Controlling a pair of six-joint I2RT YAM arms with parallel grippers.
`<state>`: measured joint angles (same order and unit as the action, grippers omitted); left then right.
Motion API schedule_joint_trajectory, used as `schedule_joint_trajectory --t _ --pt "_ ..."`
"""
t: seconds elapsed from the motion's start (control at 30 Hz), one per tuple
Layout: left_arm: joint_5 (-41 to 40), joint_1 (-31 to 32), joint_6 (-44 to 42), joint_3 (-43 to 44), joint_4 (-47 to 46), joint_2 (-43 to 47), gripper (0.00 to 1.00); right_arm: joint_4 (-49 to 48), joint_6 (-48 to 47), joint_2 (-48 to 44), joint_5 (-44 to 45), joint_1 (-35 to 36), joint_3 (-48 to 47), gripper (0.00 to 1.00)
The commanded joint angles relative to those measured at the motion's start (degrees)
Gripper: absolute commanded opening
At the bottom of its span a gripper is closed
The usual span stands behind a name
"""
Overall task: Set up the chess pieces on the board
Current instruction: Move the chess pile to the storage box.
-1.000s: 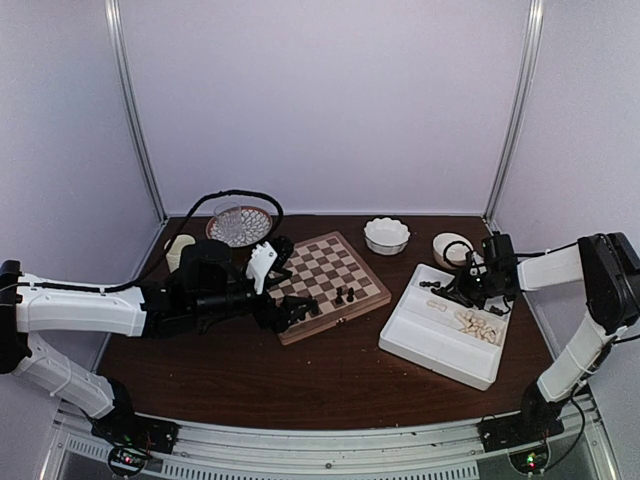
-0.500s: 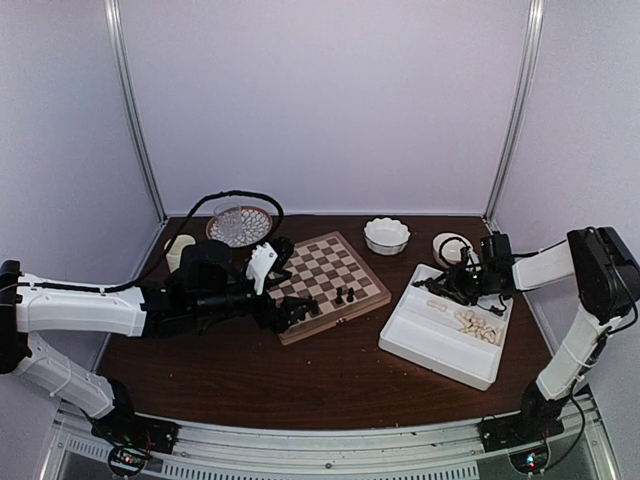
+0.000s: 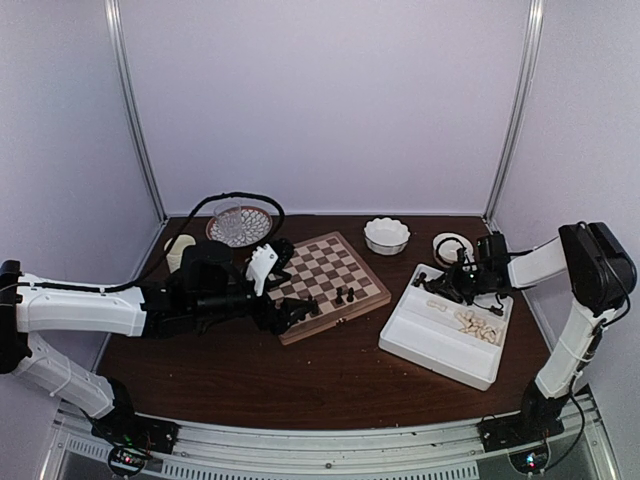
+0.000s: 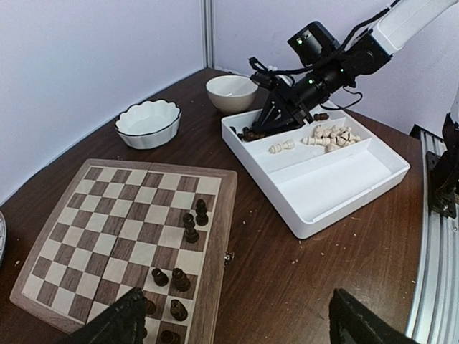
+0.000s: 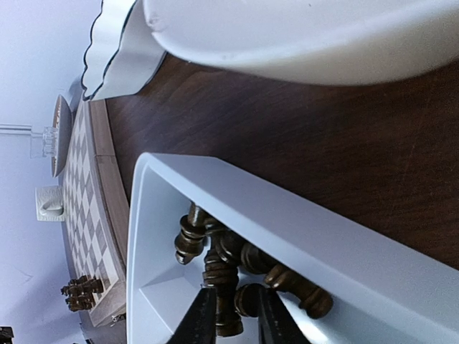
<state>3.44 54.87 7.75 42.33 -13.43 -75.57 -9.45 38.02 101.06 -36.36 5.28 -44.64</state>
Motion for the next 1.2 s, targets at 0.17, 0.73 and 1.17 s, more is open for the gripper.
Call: schedule_joint_trajectory --t 0.17,0.73,1.17 --pt "-0.5 0.37 -0.72 1.33 -0.81 -0.08 0.88 -4.62 2.17 -3.09 -3.48 0.24 1.59 0.07" --pt "-1.0 0.41 -0.98 1.03 -0.72 0.4 0.88 7.48 -5.01 -12.81 11.4 1.02 2.53 0.48" --pt "-1.26 0.41 -1.16 0.86 -0.72 0.61 0.88 23.84 -10.03 -4.88 32.89 10.21 -9.16 0.89"
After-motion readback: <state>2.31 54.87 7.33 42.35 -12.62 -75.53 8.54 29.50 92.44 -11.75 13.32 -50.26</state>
